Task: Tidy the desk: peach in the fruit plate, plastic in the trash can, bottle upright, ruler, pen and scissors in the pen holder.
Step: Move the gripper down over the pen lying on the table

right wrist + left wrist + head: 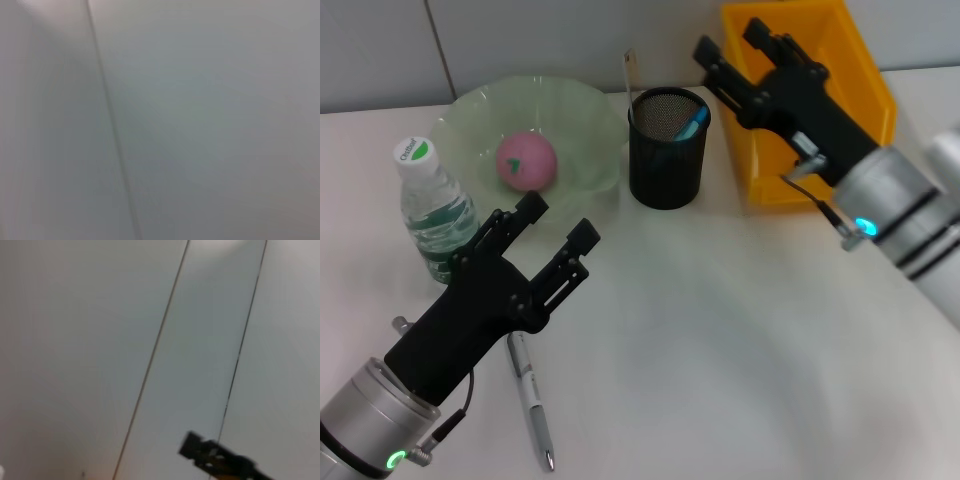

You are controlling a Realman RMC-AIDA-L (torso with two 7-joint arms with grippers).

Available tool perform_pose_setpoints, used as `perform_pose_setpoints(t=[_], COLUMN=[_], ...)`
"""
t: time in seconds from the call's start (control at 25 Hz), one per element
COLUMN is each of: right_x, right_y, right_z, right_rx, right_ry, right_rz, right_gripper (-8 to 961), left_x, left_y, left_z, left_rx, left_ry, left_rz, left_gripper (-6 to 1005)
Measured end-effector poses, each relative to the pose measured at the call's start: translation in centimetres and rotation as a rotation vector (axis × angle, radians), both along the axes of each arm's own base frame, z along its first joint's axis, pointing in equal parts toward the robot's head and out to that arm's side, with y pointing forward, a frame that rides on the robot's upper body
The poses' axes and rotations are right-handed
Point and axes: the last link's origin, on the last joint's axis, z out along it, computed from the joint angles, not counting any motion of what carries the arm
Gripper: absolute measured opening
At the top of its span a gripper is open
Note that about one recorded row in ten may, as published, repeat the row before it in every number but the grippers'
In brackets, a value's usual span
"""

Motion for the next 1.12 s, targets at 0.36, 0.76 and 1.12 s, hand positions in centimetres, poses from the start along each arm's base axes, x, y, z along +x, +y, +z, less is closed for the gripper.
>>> perform_pose_setpoints(t=[0.36,0.76,1.12], right_x=[2.9,6.3,8.0], right_y=[-3.9,-7.7,-9.2], right_z=[3.4,8.7,11.2], right_rx=[-0.282,-0.572,-0.685], right_ry=[0.048,-0.095,-0.144], right_rz=[0.147,0.137,0.079], right_gripper=[747,747,746], left_x=[-0.8,-0.9,1.8], left_y=[0.3,1.0,2.4], left_z=[0.0,0.7,3.6], left_rx=[0.013,0.050,0.114], left_ry=[0.018,0.082,0.114], left_rz=[0.031,-0.031,-0.313], left_gripper=[732,731,730])
